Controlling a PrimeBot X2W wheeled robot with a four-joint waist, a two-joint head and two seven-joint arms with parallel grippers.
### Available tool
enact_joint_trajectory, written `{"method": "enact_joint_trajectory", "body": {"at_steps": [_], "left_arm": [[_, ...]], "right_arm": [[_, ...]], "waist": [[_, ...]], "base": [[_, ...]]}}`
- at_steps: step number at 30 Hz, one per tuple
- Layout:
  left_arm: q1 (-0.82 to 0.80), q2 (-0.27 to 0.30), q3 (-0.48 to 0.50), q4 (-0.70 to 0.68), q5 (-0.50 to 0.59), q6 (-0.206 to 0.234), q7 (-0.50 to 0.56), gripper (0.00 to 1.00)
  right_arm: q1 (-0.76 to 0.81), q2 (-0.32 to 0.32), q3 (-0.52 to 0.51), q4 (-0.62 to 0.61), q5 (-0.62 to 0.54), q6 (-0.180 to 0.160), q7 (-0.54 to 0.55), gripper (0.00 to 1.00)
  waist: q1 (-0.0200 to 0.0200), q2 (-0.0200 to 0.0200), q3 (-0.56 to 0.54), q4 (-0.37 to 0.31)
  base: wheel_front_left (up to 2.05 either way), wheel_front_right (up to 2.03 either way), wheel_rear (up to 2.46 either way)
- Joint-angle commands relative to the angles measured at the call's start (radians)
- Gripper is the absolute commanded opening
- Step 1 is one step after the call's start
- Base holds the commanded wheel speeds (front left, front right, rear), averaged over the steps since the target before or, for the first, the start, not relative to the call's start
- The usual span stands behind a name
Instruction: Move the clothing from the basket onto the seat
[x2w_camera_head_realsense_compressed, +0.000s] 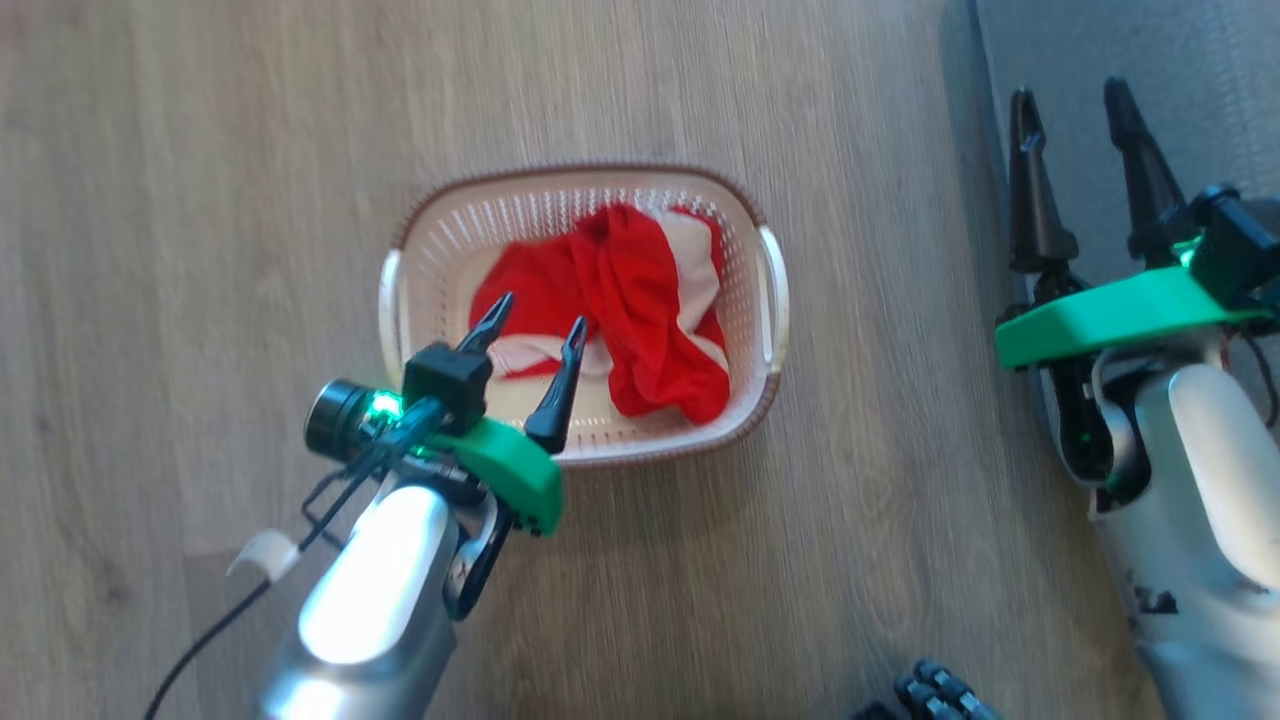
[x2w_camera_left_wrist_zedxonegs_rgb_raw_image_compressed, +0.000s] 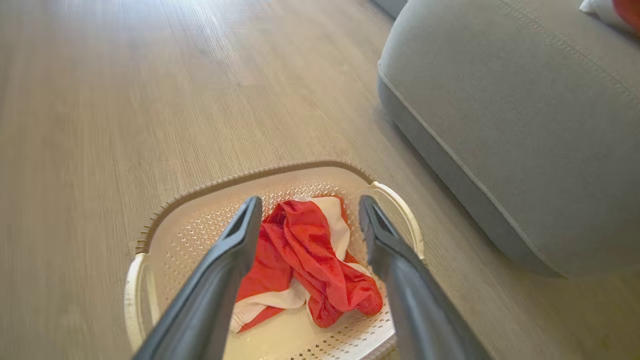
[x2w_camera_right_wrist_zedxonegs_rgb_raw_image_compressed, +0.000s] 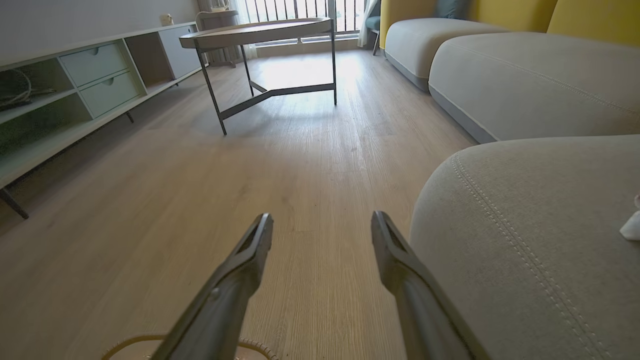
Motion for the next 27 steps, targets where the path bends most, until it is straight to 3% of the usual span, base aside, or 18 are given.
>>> {"method": "enact_joint_trajectory", "body": {"at_steps": [1, 13, 27], "left_arm": [[-0.046, 0.006, 0.002, 0.001, -0.005, -0.005, -0.005, 1.00], [-0.303, 0.006, -0.133, 0.243, 0.032, -0.020, -0.005, 1.00], [-0.564, 0.051, -0.160, 0.580, 0.080, -0.027, 0.022, 1.00]], "right_arm": [[-0.020, -0.006, 0.019, -0.040, 0.002, 0.007, -0.005, 1.00], [-0.117, 0.052, 0.059, -0.085, 0.005, 0.007, -0.005, 1.00], [-0.219, 0.134, 0.110, -0.181, 0.035, 0.007, -0.005, 1.00]], "waist": [[-0.0003, 0.0000, 0.071, -0.026], [-0.0003, 0.0000, 0.264, -0.095], [-0.0003, 0.0000, 0.444, -0.239]], "base": [[0.00, 0.00, 0.00], [0.00, 0.00, 0.00], [0.00, 0.00, 0.00]]}}
